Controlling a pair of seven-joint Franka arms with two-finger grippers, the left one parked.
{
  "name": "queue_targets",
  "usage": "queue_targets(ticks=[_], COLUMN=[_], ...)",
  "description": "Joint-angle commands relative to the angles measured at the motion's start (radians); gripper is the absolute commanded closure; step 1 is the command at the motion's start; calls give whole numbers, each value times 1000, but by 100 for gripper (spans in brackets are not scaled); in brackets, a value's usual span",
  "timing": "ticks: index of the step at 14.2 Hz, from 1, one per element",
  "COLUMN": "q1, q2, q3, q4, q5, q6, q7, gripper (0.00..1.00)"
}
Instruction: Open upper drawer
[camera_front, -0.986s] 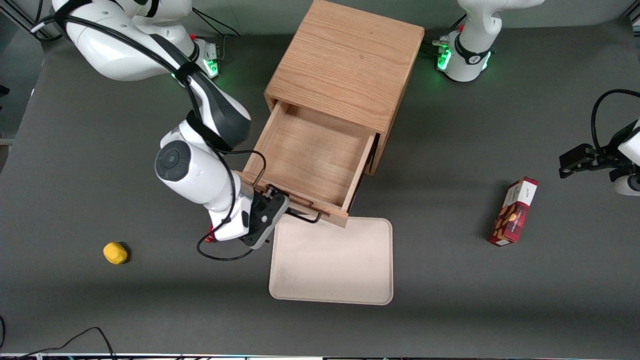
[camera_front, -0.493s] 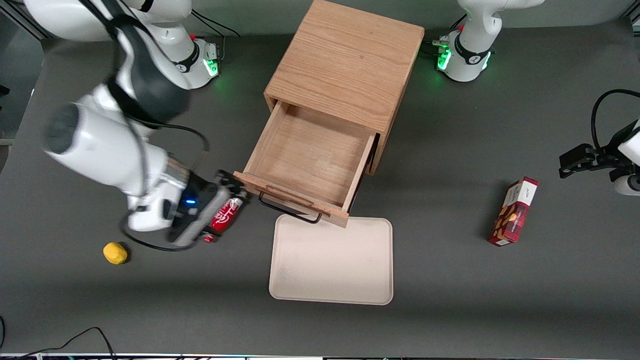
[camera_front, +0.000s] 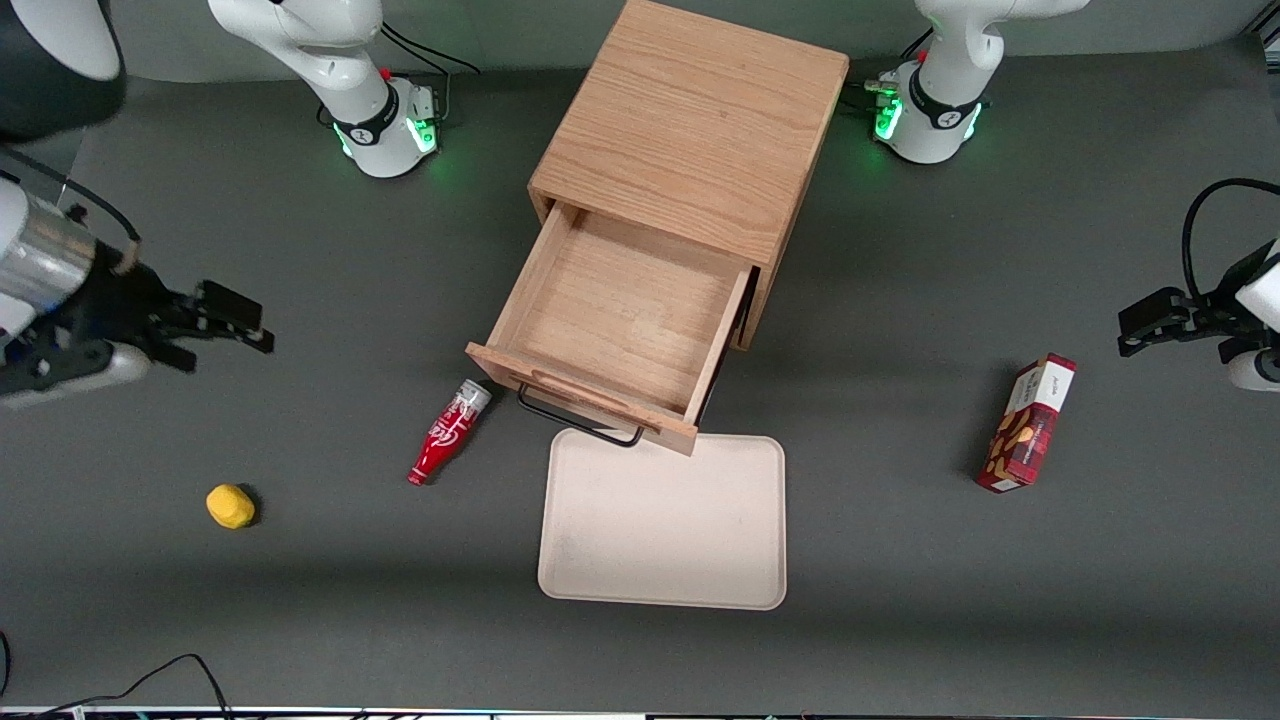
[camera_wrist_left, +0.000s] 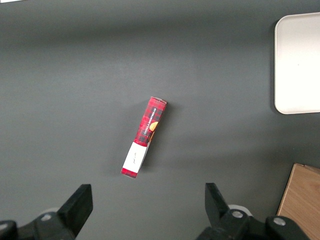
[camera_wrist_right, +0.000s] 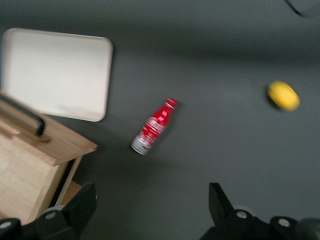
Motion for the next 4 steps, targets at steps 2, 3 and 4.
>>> queue_targets(ticks=[2,3,4], q1=[-45,-47,-44], q2=[-99,-96,-96], q3=[-1,-3,-3], q4=[-119,-119,-119], q5=[-82,-83,-85], q6=[-7,-4,-4], q7=[145,145,145], gripper=[0,0,0])
